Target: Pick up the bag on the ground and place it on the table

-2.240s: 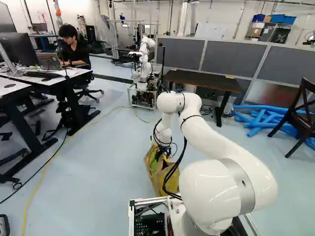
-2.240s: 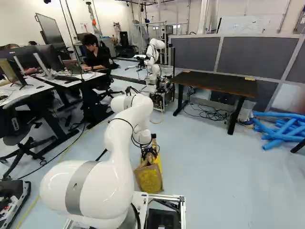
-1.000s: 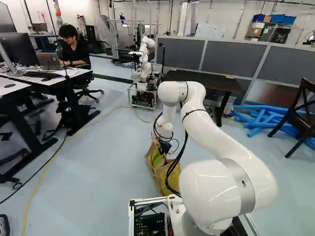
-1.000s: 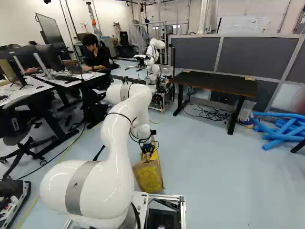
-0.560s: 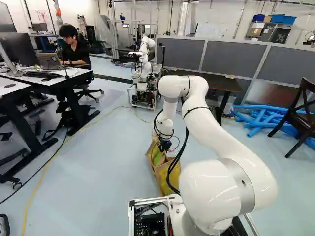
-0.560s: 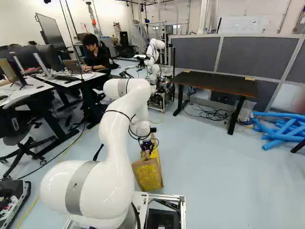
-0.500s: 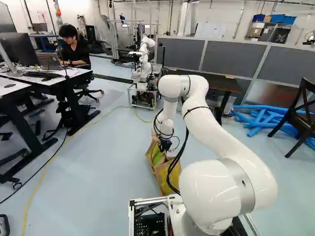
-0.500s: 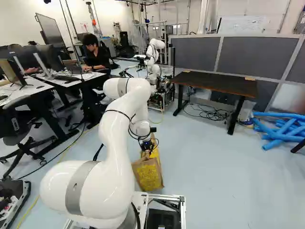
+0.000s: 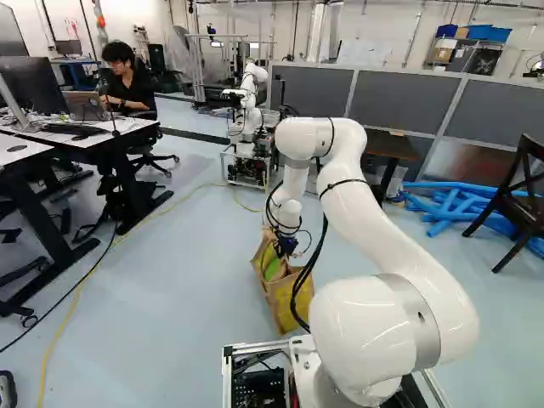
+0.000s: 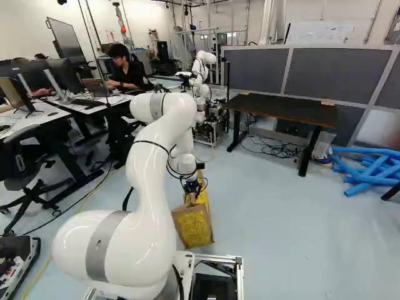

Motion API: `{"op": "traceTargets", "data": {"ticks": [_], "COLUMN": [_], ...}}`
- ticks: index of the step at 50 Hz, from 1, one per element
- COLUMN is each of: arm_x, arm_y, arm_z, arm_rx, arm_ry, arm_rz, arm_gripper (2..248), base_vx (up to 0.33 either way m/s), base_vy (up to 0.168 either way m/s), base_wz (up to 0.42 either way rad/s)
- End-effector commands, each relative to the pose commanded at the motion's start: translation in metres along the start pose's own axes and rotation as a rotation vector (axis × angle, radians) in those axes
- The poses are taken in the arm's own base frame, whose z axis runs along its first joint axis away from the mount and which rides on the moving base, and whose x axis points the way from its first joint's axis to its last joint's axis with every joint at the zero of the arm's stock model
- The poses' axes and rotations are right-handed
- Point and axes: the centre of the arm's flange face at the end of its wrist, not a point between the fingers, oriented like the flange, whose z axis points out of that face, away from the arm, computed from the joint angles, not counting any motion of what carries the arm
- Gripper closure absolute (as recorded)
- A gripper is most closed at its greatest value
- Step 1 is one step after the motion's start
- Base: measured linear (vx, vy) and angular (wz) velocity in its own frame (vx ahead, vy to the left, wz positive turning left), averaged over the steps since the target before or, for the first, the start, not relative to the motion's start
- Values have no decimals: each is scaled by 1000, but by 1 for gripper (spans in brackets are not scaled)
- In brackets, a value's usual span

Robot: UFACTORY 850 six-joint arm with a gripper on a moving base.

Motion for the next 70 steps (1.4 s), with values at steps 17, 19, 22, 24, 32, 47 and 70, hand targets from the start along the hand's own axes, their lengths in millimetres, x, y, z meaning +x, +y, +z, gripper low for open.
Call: {"op": "traceTargets", "data": {"ticks": [17, 19, 22, 24, 32, 47, 70], "arm_x": [-18, -21, -26, -29, -42, -63, -85], "arm_y": [-3, -3, -4, -4, -6, -9, -12], "arm_z": [-27, -30, -35, -38, -51, -74, -110], "arm_rx": [2, 2, 3, 3, 4, 7, 13], "arm_ry": [-14, -16, -20, -23, -34, -50, -77], "arm_rz": [-1, -1, -1, -1, -2, -3, -3], "arm_gripper": [227, 227, 227, 227, 227, 227, 227], "base_vx": [0, 0, 0, 0, 0, 0, 0], "base_vy": [0, 0, 0, 0, 0, 0, 0], "base_wz": [0, 0, 0, 0, 0, 0, 0]}}
